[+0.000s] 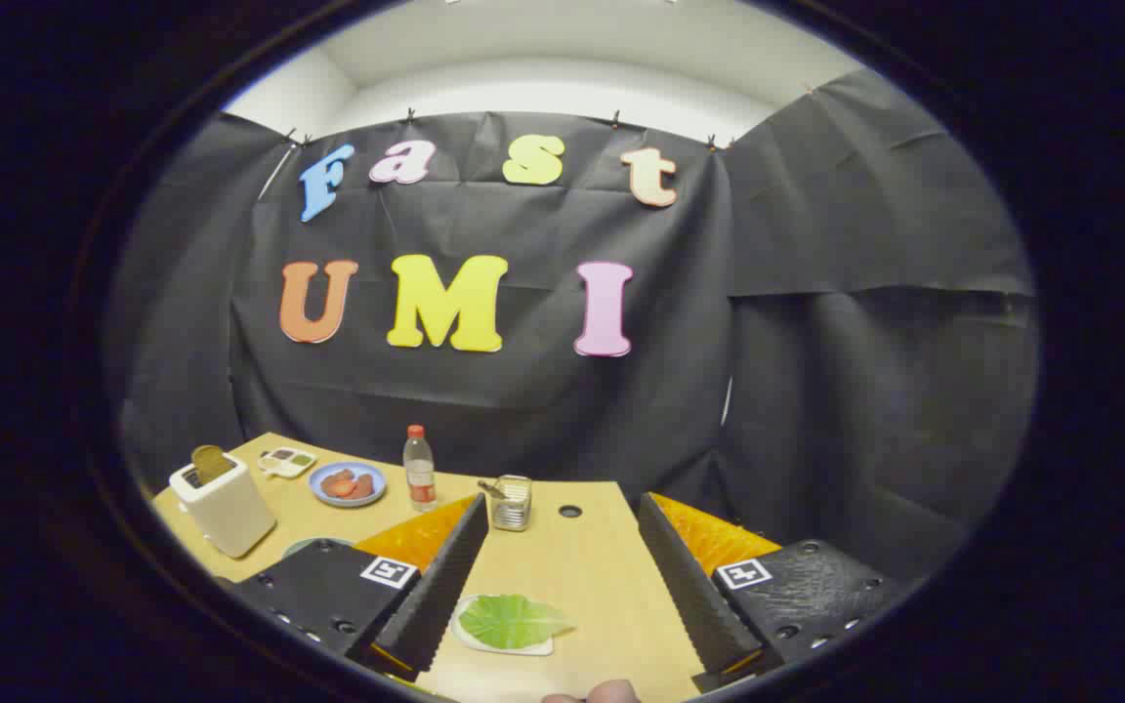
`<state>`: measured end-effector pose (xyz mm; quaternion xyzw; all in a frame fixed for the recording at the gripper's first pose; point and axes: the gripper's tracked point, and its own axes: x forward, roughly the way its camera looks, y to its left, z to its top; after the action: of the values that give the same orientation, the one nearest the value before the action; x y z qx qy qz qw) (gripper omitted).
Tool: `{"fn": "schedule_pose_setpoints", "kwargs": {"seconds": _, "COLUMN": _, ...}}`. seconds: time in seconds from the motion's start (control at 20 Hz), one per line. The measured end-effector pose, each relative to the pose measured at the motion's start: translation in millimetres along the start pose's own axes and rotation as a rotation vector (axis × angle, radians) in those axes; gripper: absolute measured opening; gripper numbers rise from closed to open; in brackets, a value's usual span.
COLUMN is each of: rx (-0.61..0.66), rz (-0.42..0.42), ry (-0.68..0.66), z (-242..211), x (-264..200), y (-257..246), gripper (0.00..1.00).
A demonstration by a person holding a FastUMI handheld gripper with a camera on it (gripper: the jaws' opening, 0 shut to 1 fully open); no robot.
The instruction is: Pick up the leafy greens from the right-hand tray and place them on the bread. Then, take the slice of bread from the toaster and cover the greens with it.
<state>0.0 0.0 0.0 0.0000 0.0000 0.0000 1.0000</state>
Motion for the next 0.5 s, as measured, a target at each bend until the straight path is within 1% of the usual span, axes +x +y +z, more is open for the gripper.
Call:
{"fn": "schedule_pose_setpoints", "kwargs": {"seconds": 0.25, "rx": 0.026, "rz": 0.006, "ry": 0.036, "z": -18, "x": 13, "y": -13, "gripper": 0.95}}
{"fn": "schedule_pose_setpoints", "kwargs": {"seconds": 0.5, "rx": 0.026, "rz": 0.042, "ry": 0.082, "z": -37, "x": 19, "y": -13, "gripper": 0.95}}
